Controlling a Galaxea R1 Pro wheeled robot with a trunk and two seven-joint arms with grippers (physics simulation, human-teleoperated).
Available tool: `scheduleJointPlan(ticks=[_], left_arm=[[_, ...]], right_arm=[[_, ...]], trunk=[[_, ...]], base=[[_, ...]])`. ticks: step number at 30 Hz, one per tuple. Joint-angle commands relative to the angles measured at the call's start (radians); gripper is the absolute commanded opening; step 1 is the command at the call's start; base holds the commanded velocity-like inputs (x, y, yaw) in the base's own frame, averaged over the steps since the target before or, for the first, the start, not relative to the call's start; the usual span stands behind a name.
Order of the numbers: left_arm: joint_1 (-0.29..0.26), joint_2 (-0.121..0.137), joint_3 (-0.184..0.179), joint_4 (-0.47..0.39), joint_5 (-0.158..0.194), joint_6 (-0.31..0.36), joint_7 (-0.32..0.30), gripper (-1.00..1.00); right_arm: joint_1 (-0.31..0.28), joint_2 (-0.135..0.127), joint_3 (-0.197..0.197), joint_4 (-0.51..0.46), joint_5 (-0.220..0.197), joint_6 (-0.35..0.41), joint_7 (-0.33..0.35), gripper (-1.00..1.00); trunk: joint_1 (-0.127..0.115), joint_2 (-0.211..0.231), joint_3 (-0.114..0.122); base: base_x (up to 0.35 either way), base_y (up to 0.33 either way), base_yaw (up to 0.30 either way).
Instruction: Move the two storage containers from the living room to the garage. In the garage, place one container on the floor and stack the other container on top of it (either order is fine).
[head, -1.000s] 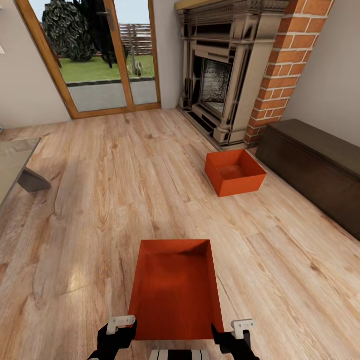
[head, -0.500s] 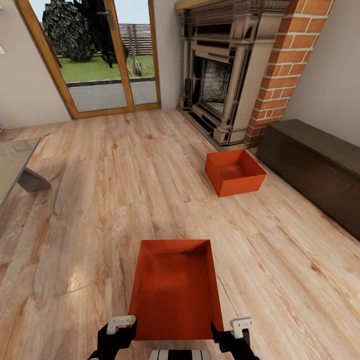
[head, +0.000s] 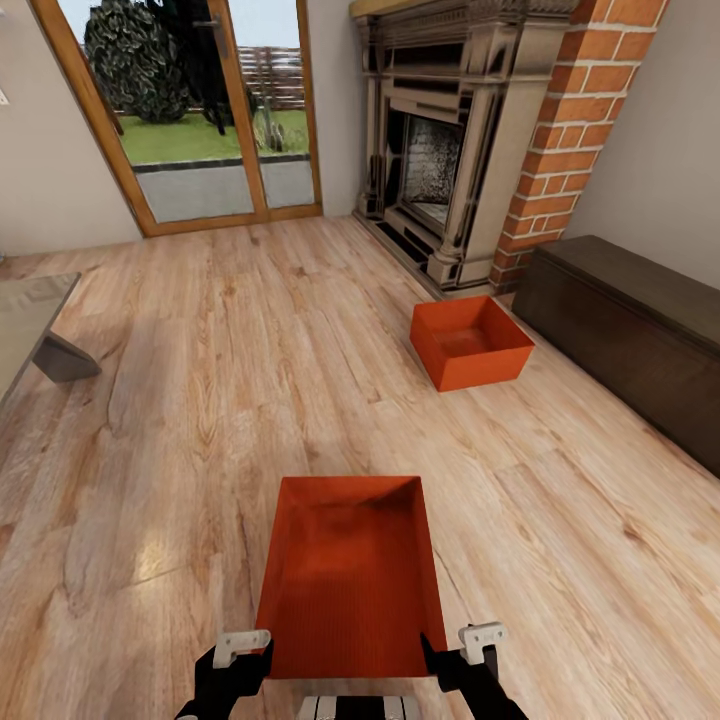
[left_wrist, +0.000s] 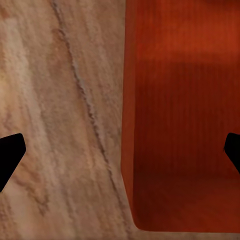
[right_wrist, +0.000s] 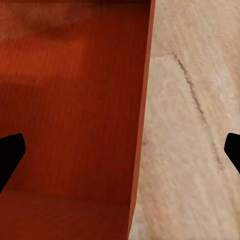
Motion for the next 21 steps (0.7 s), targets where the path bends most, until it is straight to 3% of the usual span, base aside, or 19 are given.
scheduleJointPlan(ticks=[1, 18, 21], left_arm=[[0.000, 0.001, -0.003, -0.001, 0.005, 0.002, 0.006, 1.00], [0.000, 0.001, -0.003, -0.002, 0.006, 0.000, 0.006, 1.00], [0.000, 0.002, -0.003, -0.002, 0.006, 0.000, 0.006, 1.00]], right_arm=[[0.000, 0.000, -0.001, 0.000, -0.001, -0.004, 0.003, 1.00], [-0.001, 0.000, -0.002, 0.002, -0.002, -0.006, 0.014, 1.00], [-0.001, 0.000, -0.003, 0.002, -0.001, -0.006, 0.013, 1.00]], trunk=[[0.004, -0.007, -0.004], [0.011, -0.021, -0.010], [0.023, -0.042, -0.020]], base=[[0.000, 0.000, 0.000], [0.000, 0.000, 0.000], [0.000, 0.000, 0.000]])
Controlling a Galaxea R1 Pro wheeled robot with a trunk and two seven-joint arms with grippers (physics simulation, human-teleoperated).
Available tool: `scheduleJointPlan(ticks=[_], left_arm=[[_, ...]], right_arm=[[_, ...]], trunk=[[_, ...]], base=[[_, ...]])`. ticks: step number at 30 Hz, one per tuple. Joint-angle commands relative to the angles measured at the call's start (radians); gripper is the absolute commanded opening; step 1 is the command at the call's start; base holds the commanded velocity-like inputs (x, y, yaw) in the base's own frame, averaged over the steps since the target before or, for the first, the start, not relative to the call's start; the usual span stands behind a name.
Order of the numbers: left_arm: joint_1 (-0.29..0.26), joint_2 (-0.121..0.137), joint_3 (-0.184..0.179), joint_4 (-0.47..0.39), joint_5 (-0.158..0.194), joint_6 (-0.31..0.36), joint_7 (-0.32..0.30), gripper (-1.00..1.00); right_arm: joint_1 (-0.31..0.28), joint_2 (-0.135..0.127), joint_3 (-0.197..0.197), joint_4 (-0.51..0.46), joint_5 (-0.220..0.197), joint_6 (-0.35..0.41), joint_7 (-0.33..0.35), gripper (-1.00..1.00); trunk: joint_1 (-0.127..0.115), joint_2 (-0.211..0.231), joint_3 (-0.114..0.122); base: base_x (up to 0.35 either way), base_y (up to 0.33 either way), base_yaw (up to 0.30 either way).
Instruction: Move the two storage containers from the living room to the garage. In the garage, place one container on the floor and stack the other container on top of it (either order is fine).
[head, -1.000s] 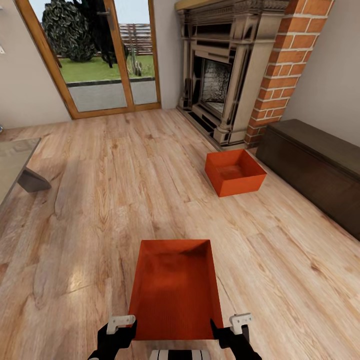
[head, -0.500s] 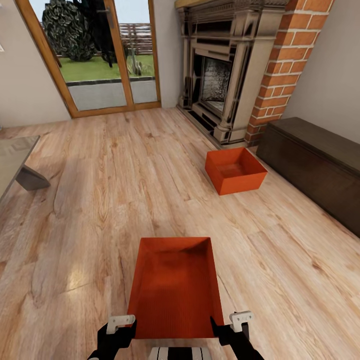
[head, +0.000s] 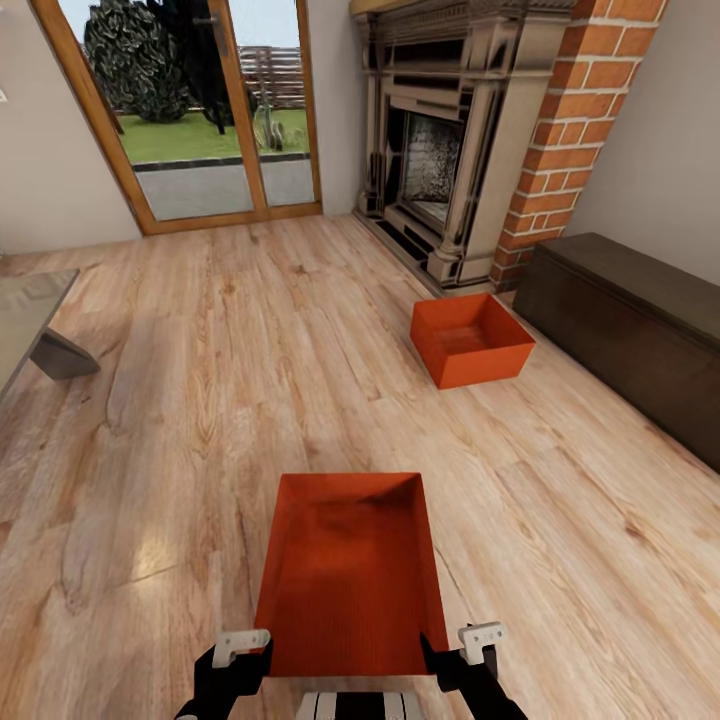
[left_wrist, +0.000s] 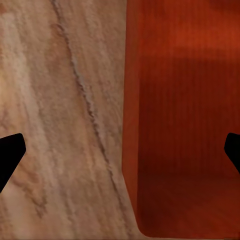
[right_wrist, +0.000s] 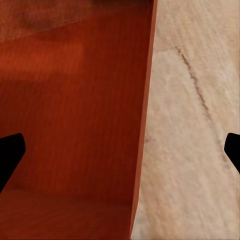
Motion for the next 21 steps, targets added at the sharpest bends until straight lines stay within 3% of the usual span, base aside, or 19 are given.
scheduleJointPlan(ticks=[1, 9, 21], left_arm=[[0.000, 0.001, -0.003, -0.001, 0.006, 0.002, 0.006, 1.00], [0.000, 0.001, -0.003, -0.003, 0.006, 0.002, 0.030, 1.00], [-0.005, 0.000, -0.003, -0.033, 0.005, 0.008, 0.033, 1.00]], right_arm=[[0.000, 0.000, -0.001, 0.001, 0.000, -0.003, 0.002, 1.00], [0.000, 0.000, -0.001, 0.001, -0.002, -0.002, -0.006, 1.00], [-0.004, 0.000, -0.001, -0.018, 0.000, -0.001, -0.008, 1.00]], trunk=[[0.004, -0.007, -0.004], [0.034, -0.063, -0.029], [0.034, -0.063, -0.029]], base=[[0.000, 0.000, 0.000], [0.000, 0.000, 0.000], [0.000, 0.000, 0.000]])
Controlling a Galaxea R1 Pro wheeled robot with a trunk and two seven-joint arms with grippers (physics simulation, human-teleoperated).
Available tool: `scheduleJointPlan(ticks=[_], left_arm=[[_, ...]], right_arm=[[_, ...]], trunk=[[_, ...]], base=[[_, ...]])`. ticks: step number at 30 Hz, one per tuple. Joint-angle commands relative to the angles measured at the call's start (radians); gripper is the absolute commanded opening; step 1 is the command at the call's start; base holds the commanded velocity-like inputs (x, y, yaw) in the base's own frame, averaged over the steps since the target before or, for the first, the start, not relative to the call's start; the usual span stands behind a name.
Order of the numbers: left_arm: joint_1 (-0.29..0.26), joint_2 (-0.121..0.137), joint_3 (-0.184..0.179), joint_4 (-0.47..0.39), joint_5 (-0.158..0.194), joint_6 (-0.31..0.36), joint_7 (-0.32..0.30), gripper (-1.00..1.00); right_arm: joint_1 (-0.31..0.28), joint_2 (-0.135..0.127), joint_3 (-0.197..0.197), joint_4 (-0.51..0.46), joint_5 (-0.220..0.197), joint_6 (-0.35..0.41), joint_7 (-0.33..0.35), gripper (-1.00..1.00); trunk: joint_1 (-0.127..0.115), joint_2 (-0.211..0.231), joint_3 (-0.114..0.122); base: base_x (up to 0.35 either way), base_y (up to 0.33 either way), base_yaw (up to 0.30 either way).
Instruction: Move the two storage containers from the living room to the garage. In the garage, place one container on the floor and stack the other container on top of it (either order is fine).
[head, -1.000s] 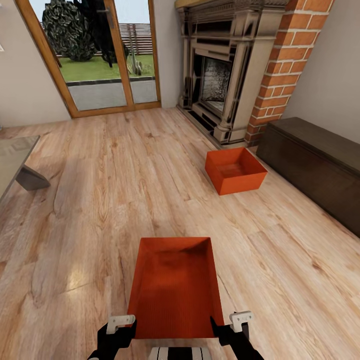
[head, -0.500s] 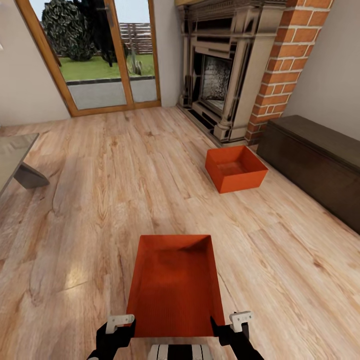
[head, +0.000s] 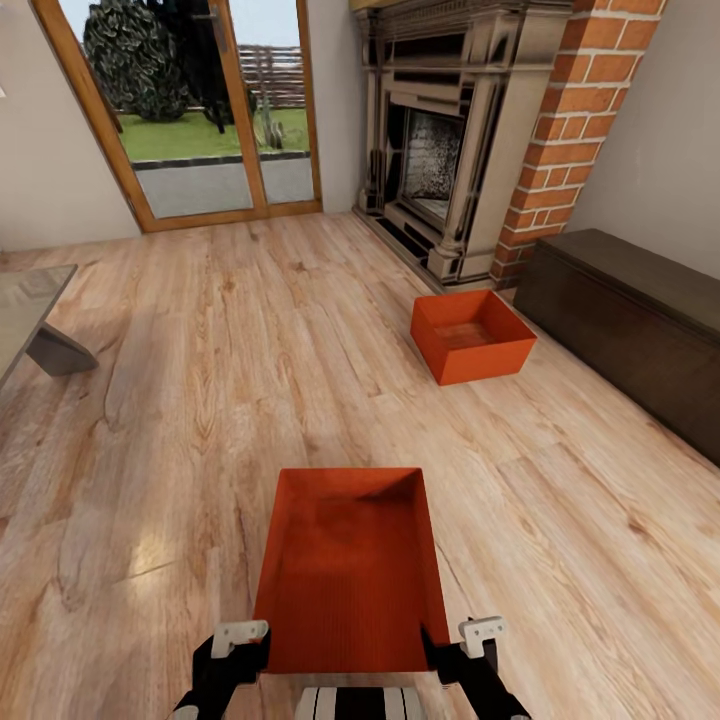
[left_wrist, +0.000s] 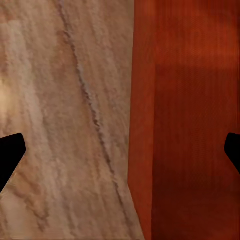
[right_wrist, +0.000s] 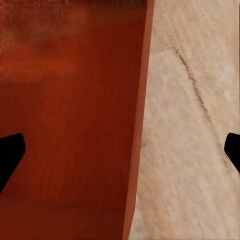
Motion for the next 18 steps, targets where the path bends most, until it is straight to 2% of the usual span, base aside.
scheduleJointPlan(ticks=[1, 6, 16, 18], left_arm=[[-0.001, 0.000, -0.003, -0.010, 0.006, 0.004, 0.007, 1.00], [-0.003, 0.001, -0.002, -0.039, 0.002, 0.004, 0.006, 1.00], [-0.003, 0.003, 0.004, -0.035, 0.002, 0.002, 0.005, 1.00], [-0.003, 0.009, 0.004, -0.005, 0.002, 0.001, 0.005, 1.00]], right_arm=[[-0.001, 0.000, -0.001, -0.002, -0.001, -0.003, 0.003, 1.00], [-0.002, 0.000, -0.001, -0.012, -0.001, -0.003, 0.003, 1.00], [-0.002, 0.000, 0.000, -0.008, -0.008, -0.002, 0.006, 1.00], [-0.002, 0.000, 0.001, -0.006, -0.011, -0.002, 0.006, 1.00]], trunk=[[0.000, 0.000, -0.001], [0.000, 0.000, -0.001], [0.000, 0.000, -0.001], [0.000, 0.000, -0.001]], base=[[0.000, 0.000, 0.000], [0.000, 0.000, 0.000], [0.000, 0.000, 0.000], [0.000, 0.000, 0.000]])
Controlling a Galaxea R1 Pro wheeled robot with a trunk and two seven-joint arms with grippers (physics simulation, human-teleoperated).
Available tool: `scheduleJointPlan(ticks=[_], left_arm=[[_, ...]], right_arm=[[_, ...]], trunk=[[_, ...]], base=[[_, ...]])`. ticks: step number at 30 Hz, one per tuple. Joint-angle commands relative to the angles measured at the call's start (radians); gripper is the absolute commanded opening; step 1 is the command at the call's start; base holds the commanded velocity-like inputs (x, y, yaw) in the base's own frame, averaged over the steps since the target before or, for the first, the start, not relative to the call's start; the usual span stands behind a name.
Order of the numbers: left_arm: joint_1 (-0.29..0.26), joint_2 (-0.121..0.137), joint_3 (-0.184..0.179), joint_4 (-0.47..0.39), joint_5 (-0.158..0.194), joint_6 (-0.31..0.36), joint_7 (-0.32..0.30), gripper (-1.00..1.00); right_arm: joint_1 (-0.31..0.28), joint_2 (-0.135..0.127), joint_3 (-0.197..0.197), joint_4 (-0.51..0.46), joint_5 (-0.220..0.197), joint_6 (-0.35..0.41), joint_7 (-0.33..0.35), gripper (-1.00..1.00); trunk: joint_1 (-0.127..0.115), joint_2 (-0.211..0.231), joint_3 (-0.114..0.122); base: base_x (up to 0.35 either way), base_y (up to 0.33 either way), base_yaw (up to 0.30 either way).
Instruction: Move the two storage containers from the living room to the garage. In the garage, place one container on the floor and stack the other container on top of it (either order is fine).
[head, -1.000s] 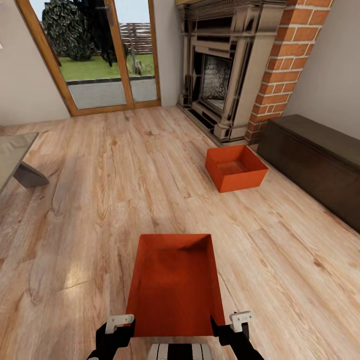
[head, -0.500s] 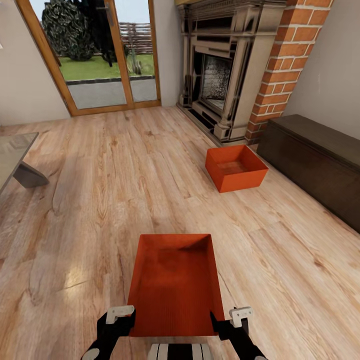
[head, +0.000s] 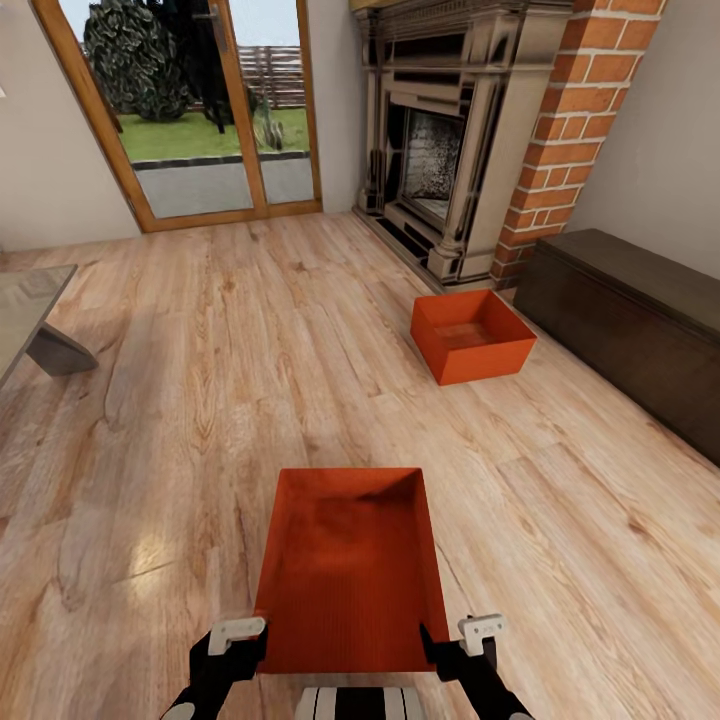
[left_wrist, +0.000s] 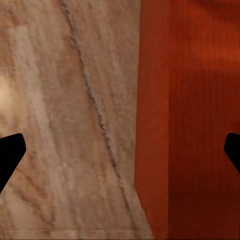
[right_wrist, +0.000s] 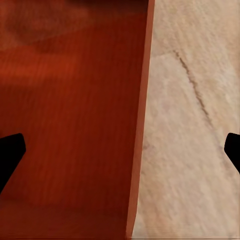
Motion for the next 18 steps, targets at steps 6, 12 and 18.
scheduleJointPlan(ticks=[6, 12, 18], left_arm=[[0.000, 0.006, -0.011, 0.072, 0.008, -0.001, 0.005, 1.00], [0.000, 0.006, -0.012, 0.068, 0.011, -0.002, 0.003, 1.00], [0.000, 0.008, -0.012, 0.048, 0.010, -0.006, 0.002, 1.00]], right_arm=[[0.000, 0.000, 0.002, 0.004, -0.003, -0.002, 0.003, 1.00], [0.000, 0.000, 0.002, 0.004, -0.003, -0.001, 0.003, 1.00], [0.000, 0.000, 0.002, 0.004, -0.003, -0.001, 0.004, 1.00]], trunk=[[0.000, 0.000, -0.001], [0.000, 0.000, -0.001], [0.000, 0.000, -0.001]], base=[[0.000, 0.000, 0.000], [0.000, 0.000, 0.000], [0.000, 0.000, 0.000]])
